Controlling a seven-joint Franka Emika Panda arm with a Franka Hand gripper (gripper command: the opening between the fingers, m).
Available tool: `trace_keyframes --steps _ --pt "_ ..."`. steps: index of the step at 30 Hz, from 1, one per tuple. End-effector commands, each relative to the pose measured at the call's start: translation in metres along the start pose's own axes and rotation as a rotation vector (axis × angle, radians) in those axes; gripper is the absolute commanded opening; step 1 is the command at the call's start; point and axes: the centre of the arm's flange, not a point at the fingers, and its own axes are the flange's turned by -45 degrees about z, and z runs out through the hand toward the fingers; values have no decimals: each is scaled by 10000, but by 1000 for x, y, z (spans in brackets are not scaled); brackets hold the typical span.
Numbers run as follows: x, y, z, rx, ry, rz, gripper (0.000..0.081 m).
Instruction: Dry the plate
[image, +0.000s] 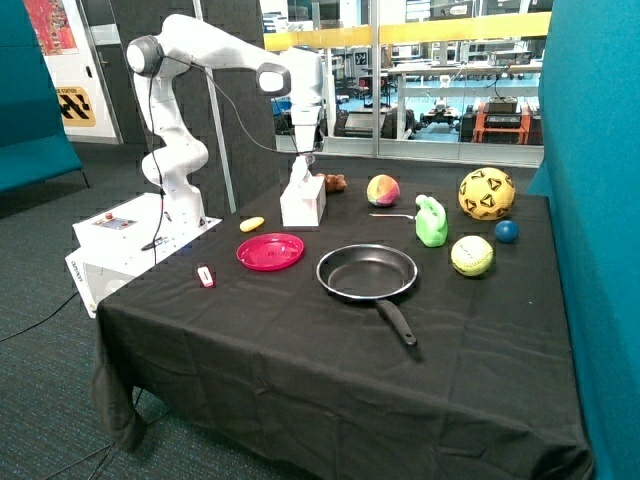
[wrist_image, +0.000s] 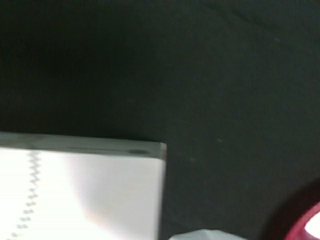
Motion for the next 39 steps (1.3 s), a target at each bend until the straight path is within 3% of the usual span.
trace_keyframes --steps 1,19,28,33,39 --pt "-23 50 15 -20 139 879 0" --pt "-76 99 56 -12 141 2026 0" --pt "-99 115 81 -10 141 2279 0" --pt "-112 122 106 -10 141 2367 0" --pt "-120 128 118 -10 141 2406 0"
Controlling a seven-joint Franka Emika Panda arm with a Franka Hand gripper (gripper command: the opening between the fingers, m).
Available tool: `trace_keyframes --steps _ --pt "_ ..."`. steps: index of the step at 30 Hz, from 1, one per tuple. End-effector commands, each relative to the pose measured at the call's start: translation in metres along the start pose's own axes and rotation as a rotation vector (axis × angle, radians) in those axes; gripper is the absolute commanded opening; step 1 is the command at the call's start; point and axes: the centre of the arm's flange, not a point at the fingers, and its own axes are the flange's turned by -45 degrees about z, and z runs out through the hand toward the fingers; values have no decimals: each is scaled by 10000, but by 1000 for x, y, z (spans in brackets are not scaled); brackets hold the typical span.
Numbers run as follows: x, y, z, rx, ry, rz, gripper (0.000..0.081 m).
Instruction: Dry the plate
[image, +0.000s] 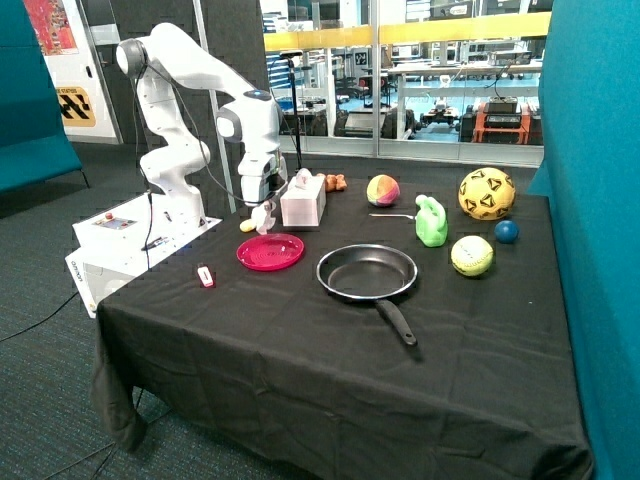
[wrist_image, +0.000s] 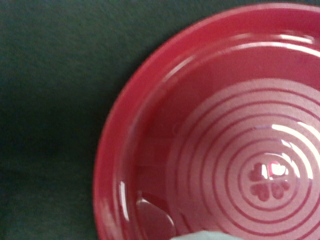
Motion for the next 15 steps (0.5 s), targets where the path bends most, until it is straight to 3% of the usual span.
trace_keyframes --steps 1,15 --pt "-14 17 24 1 -17 157 0" --pt "-37 18 54 1 -17 -151 0"
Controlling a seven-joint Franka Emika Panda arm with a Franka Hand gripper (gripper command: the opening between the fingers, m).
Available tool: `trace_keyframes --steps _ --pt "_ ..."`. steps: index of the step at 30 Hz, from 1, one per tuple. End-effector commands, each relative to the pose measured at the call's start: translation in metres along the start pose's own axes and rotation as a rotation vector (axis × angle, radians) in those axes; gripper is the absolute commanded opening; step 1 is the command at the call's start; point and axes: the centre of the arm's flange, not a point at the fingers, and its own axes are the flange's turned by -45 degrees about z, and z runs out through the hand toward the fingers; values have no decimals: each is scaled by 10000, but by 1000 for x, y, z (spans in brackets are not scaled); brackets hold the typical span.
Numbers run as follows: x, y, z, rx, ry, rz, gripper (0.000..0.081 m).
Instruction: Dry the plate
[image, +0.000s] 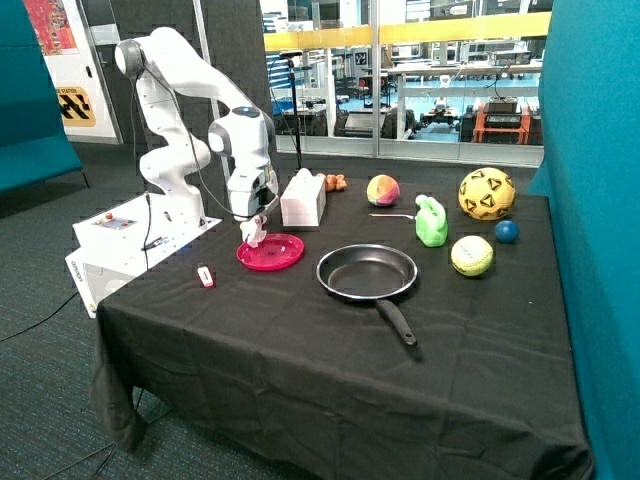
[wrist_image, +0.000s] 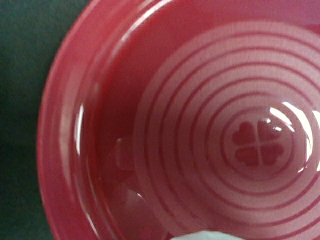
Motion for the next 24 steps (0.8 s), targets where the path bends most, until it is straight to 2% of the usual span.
trace_keyframes --steps 1,11,24 --pt "-14 5 23 -7 -26 -119 0" --pt "-21 3 39 -7 -26 -276 0" --pt "-5 -30 55 -6 -27 -933 0"
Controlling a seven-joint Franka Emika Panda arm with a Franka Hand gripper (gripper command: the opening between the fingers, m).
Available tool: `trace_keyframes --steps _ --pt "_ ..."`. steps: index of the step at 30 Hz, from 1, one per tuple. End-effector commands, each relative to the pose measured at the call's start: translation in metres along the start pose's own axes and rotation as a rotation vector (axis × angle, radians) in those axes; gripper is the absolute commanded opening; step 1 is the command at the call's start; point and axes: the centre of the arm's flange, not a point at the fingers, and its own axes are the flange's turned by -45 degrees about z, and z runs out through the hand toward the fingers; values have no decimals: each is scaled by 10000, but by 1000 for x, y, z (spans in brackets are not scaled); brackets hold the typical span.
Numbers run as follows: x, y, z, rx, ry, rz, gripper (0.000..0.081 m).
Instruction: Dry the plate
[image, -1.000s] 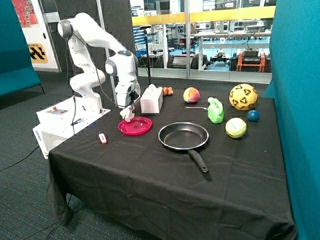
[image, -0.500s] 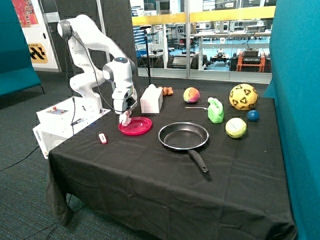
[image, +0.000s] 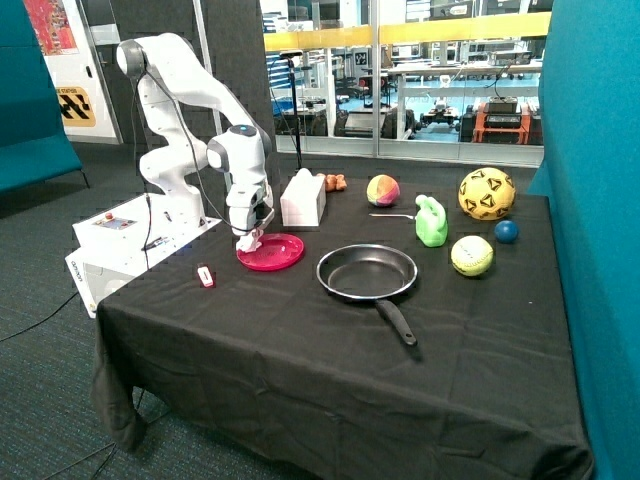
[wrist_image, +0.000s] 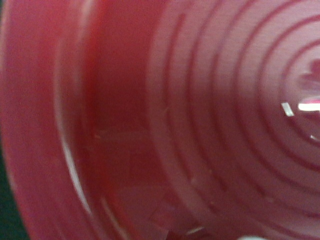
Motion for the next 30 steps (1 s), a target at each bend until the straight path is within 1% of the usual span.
trace_keyframes --steps 1,7,14,19,24,30 --pt "12 -21 12 22 14 -451 0" --pt "27 -33 16 22 14 -574 0" --pt "38 -40 19 22 14 -657 0" --pt "50 -44 21 22 14 -686 0" --pt "60 -45 21 22 14 -672 0" --pt "74 -39 19 22 14 -552 0"
